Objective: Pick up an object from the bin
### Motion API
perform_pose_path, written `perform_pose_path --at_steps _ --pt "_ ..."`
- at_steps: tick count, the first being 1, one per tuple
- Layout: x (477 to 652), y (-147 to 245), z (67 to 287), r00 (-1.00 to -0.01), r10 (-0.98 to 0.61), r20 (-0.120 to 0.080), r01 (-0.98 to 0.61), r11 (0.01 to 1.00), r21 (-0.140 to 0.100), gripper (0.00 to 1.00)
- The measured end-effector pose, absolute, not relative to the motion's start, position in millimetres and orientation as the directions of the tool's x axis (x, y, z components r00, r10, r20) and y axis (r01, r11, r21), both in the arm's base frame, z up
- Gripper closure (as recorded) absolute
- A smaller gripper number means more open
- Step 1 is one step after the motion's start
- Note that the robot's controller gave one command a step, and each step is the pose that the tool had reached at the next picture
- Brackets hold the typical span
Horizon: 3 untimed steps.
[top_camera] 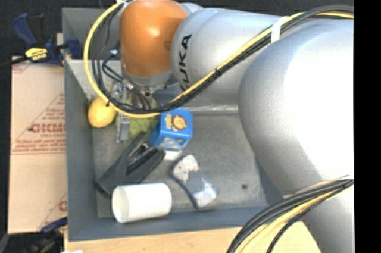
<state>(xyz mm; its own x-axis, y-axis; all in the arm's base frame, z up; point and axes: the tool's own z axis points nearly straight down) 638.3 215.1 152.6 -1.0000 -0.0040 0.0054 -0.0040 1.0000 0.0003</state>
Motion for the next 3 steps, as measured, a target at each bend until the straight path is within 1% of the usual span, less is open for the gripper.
perform_pose_path --at_steps 1,2,3 --pt "639.9 214.6 157.0 -1.000 -0.002 -0.001 -0.002 1.000 0.001 0.00" --pt "614.0 171.6 196.8 -0.937 -0.348 -0.004 -0.348 0.937 0.000 0.00" --pt "620.6 192.6 224.6 -0.999 -0.037 -0.006 -0.037 0.999 0.003 0.00"
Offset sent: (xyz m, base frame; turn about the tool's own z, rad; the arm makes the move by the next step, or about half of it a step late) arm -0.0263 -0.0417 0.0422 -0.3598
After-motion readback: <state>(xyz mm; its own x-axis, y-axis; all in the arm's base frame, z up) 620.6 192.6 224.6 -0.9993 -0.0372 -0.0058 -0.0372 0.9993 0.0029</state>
